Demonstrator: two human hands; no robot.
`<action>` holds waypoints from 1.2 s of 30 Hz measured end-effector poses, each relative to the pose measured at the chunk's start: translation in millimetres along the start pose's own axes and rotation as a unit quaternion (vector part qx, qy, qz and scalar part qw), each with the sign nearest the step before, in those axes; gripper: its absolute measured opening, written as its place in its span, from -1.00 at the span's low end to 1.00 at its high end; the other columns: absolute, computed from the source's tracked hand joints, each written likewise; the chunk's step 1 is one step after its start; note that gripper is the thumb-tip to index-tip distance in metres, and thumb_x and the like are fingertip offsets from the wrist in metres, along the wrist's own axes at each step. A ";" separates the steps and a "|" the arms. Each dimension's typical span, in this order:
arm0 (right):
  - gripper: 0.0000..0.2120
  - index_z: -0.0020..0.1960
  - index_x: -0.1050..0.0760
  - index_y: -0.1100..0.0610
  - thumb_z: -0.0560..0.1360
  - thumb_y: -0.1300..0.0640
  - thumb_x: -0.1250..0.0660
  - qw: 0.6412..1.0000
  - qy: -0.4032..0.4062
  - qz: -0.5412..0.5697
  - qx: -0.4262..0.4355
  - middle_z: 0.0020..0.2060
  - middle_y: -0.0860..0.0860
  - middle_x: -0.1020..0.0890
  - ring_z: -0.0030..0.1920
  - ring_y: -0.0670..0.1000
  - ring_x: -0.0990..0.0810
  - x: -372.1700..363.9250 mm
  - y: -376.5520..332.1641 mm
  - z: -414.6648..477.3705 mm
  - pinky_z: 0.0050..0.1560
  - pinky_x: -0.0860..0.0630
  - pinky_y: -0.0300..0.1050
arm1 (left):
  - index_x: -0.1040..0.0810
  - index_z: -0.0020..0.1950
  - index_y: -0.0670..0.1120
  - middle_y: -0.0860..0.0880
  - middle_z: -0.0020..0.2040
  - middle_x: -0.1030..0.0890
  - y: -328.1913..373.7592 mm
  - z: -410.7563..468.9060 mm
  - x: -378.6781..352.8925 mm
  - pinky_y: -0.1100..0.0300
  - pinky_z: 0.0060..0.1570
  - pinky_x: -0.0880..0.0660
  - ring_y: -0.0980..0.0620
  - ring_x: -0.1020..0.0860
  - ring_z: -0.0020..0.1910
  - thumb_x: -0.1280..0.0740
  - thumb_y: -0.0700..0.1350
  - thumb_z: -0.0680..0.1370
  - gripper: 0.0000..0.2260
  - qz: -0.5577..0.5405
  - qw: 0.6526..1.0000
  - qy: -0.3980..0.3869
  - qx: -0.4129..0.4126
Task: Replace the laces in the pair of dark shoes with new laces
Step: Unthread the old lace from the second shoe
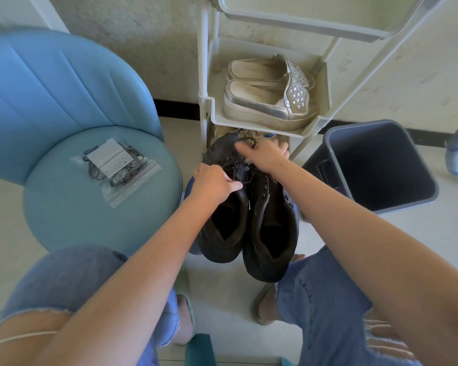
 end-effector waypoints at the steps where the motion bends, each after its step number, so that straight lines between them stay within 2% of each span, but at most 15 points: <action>1: -0.42 0.03 -0.56 0.21 0.49 -0.32 -0.21 0.997 -0.060 -0.055 0.003 0.17 0.17 -0.44 0.36 0.21 -0.24 -9.3 1.2 -0.1 0.39 -0.11 0.07 | -0.63 0.16 -0.05 -0.21 0.32 -0.41 0.1 -0.1 0.4 0.07 0.32 -0.30 -0.16 -0.32 0.33 -0.34 0.10 0.52 -0.69 -0.001 1.000 0.000 -0.003; 4: -0.56 -0.23 -0.42 0.17 0.47 -0.22 -0.33 0.988 -0.112 -0.106 0.025 -0.12 0.13 -0.41 0.10 0.14 -0.29 -22.0 -2.8 -3.3 0.32 -0.16 0.03 | -0.63 0.16 -0.04 -0.20 0.30 -0.43 1.2 -0.4 0.1 0.04 0.32 -0.31 -0.14 -0.33 0.33 -0.33 0.10 0.53 -0.69 0.005 1.000 -0.004 -0.007; 9: -0.75 -0.09 -0.55 0.14 0.56 -0.04 -0.26 0.985 0.148 0.092 0.016 0.28 0.14 -0.43 0.34 0.19 -0.22 21.2 -5.0 -3.6 0.33 -0.16 0.02 | -0.62 0.14 -0.06 -0.19 0.34 -0.37 1.2 -1.7 0.0 0.03 0.32 -0.33 -0.14 -0.34 0.33 -0.34 0.08 0.53 -0.70 -0.008 1.000 -0.004 0.006; 11: -0.63 0.02 -0.54 0.17 0.58 -0.14 -0.21 0.989 0.101 0.110 -0.012 0.32 0.14 -0.42 0.39 0.19 -0.18 17.5 3.0 2.2 0.35 -0.17 0.03 | -0.63 0.14 -0.07 -0.19 0.35 -0.35 0.2 -2.5 0.0 0.02 0.33 -0.32 -0.15 -0.33 0.34 -0.34 0.08 0.53 -0.71 -0.012 1.000 -0.004 0.004; 14: -0.28 0.27 -0.47 0.20 0.45 -0.40 -0.19 0.994 -0.079 -0.078 -0.013 0.34 0.15 -0.42 0.42 0.22 -0.21 -14.7 6.9 3.1 0.37 -0.16 0.06 | -0.64 0.13 -0.06 -0.20 0.33 -0.36 0.8 -3.0 0.7 0.02 0.33 -0.31 -0.15 -0.32 0.34 -0.35 0.06 0.53 -0.73 -0.018 1.000 -0.001 -0.005; 16: -0.39 0.05 -0.49 0.21 0.42 -0.36 -0.28 0.987 -0.094 -0.126 0.003 0.27 0.14 -0.44 0.38 0.23 -0.23 -22.7 4.5 1.9 0.35 -0.18 0.04 | -0.63 0.14 -0.06 -0.21 0.31 -0.38 1.1 -3.0 0.6 0.01 0.32 -0.32 -0.15 -0.33 0.32 -0.33 0.07 0.53 -0.72 -0.009 1.000 -0.001 -0.007; 18: -0.58 -0.17 -0.44 0.17 0.45 -0.21 -0.35 0.993 -0.036 -0.108 0.015 0.15 0.13 -0.47 0.37 0.24 -0.20 -16.1 1.2 1.5 0.31 -0.21 0.04 | -0.63 0.14 -0.06 -0.20 0.30 -0.41 2.0 -2.6 0.1 0.01 0.31 -0.33 -0.14 -0.35 0.31 -0.32 0.08 0.54 -0.71 -0.003 1.000 -0.001 -0.005; 21: -0.69 0.06 -0.58 0.17 0.49 -0.05 -0.35 0.995 0.018 -0.088 0.052 0.15 0.12 -0.51 0.32 0.21 -0.22 -9.3 -8.0 1.7 0.29 -0.22 0.04 | -0.63 0.14 -0.06 -0.19 0.30 -0.42 1.2 -2.8 -1.2 0.01 0.31 -0.33 -0.13 -0.36 0.31 -0.31 0.08 0.54 -0.71 -0.002 1.000 -0.004 -0.004; 23: -0.76 0.06 -0.62 0.14 0.53 0.02 -0.31 0.991 0.105 -0.056 0.060 0.20 0.11 -0.47 0.31 0.19 -0.23 6.1 -13.6 -1.2 0.32 -0.18 0.04 | -0.63 0.12 -0.07 -0.20 0.31 -0.39 0.1 -2.4 -2.0 0.01 0.31 -0.33 -0.14 -0.35 0.31 -0.32 0.06 0.54 -0.72 -0.015 1.000 -0.003 -0.001; 25: -0.77 0.02 -0.63 0.14 0.58 0.04 -0.26 0.976 0.201 0.083 0.016 0.22 0.12 -0.45 0.31 0.16 -0.28 29.9 -5.0 -3.3 0.35 -0.19 0.03 | -0.64 0.10 -0.07 -0.21 0.32 -0.37 -0.3 -2.1 -2.4 0.02 0.32 -0.32 -0.14 -0.33 0.33 -0.33 0.06 0.54 -0.74 -0.026 1.000 -0.003 0.002; 27: -0.69 -0.18 -0.58 0.16 0.60 -0.02 -0.23 0.966 0.152 0.211 -0.016 -0.01 0.13 -0.53 0.14 0.11 -0.42 30.2 8.1 2.9 0.36 -0.30 0.06 | -0.64 0.08 -0.08 -0.22 0.32 -0.37 -1.6 -3.0 -2.6 0.01 0.32 -0.31 -0.14 -0.32 0.34 -0.33 0.06 0.54 -0.74 -0.023 1.000 -0.006 0.001; 29: -0.53 -0.16 -0.61 0.19 0.55 -0.20 -0.22 0.992 0.012 0.125 0.005 -0.22 0.06 -0.47 -0.05 0.03 -0.44 16.8 4.8 -0.4 0.38 -0.30 0.11 | -0.65 0.05 -0.08 -0.23 0.31 -0.37 -1.1 -3.4 -1.8 0.00 0.32 -0.31 -0.14 -0.31 0.34 -0.34 0.06 0.53 -0.74 -0.026 1.000 -0.006 -0.007; 31: -0.47 -0.15 -0.63 0.21 0.46 -0.28 -0.29 0.995 -0.098 0.001 0.026 -0.21 0.02 -0.48 -0.04 0.03 -0.44 -1.5 3.1 -6.7 0.35 -0.28 0.07 | -0.66 0.05 -0.07 -0.23 0.30 -0.38 -0.1 -3.5 -0.4 0.01 0.31 -0.32 -0.15 -0.32 0.33 -0.34 0.06 0.52 -0.75 -0.036 0.999 -0.002 -0.011; 34: -0.59 -0.33 -0.41 0.19 0.46 -0.11 -0.39 0.990 -0.109 -0.070 0.054 -0.33 0.02 -0.44 -0.08 0.09 -0.43 -16.6 -6.7 -9.0 0.26 -0.27 0.00 | -0.66 0.07 -0.06 -0.22 0.29 -0.38 1.0 -4.5 -0.4 0.04 0.30 -0.32 -0.15 -0.31 0.33 -0.33 0.06 0.53 -0.74 -0.025 1.000 -0.002 -0.008; 36: -0.70 -0.11 -0.56 0.21 0.49 -0.05 -0.37 0.996 -0.038 -0.064 0.054 -0.04 0.09 -0.55 0.20 0.16 -0.37 -14.8 -12.5 -4.0 0.35 -0.22 0.03 | -0.65 0.10 -0.06 -0.22 0.30 -0.39 1.8 -4.0 -0.5 0.03 0.32 -0.29 -0.14 -0.29 0.35 -0.31 0.07 0.54 -0.74 -0.014 1.000 -0.003 -0.007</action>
Point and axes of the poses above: each hand's wrist, its own z-axis towards the middle knuckle, its own x-axis out of the back of the hand, y = z × x, the point moved 7 cm from there along z, towards the middle knuckle
